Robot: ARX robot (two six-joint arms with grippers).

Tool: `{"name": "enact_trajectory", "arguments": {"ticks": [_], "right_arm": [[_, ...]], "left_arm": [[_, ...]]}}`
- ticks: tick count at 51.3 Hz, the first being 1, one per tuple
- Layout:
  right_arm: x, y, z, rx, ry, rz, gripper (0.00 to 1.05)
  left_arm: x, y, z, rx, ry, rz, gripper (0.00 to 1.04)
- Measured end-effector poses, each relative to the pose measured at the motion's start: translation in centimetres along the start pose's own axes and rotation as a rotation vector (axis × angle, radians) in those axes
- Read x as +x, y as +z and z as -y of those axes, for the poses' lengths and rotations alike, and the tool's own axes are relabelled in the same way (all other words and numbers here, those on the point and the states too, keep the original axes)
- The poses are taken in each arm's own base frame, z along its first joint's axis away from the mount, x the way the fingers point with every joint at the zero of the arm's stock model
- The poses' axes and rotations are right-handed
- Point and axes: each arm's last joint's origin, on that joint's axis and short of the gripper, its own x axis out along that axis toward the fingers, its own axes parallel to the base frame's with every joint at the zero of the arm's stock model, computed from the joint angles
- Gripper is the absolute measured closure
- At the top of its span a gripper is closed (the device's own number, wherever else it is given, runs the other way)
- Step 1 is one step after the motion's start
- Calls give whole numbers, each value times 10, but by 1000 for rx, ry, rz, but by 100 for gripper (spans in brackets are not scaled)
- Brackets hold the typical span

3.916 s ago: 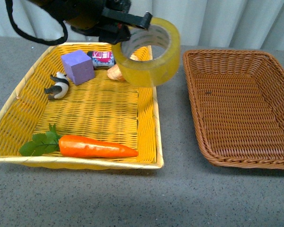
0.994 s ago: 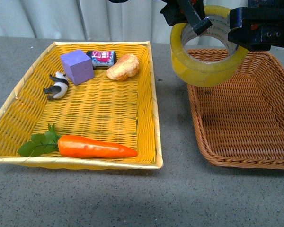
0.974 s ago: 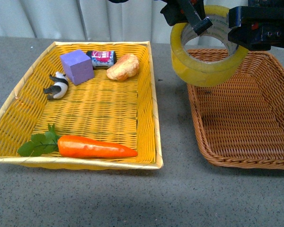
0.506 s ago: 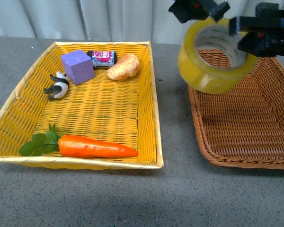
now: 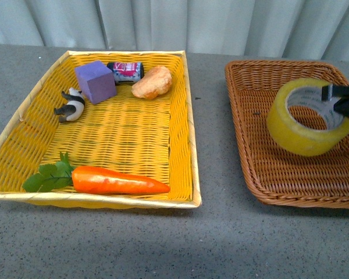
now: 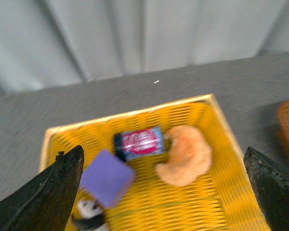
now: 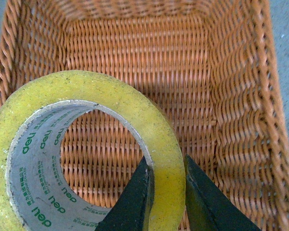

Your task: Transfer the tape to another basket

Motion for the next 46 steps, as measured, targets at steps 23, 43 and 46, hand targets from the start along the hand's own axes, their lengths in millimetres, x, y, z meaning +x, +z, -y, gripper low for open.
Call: {"name": "enact_trajectory", "arguments": {"ticks": [23, 43, 46], "right_arm": [[18, -14, 7, -40, -29, 29, 54], [-45, -9, 4, -55, -47, 578, 33], [-67, -17, 3, -52, -44, 709, 43]], "left_arm": [[-3, -21, -18, -71, 141, -5, 6], [-57, -15, -28, -138, 87, 414, 31], [-77, -24, -31, -134, 84, 453, 40]]}}
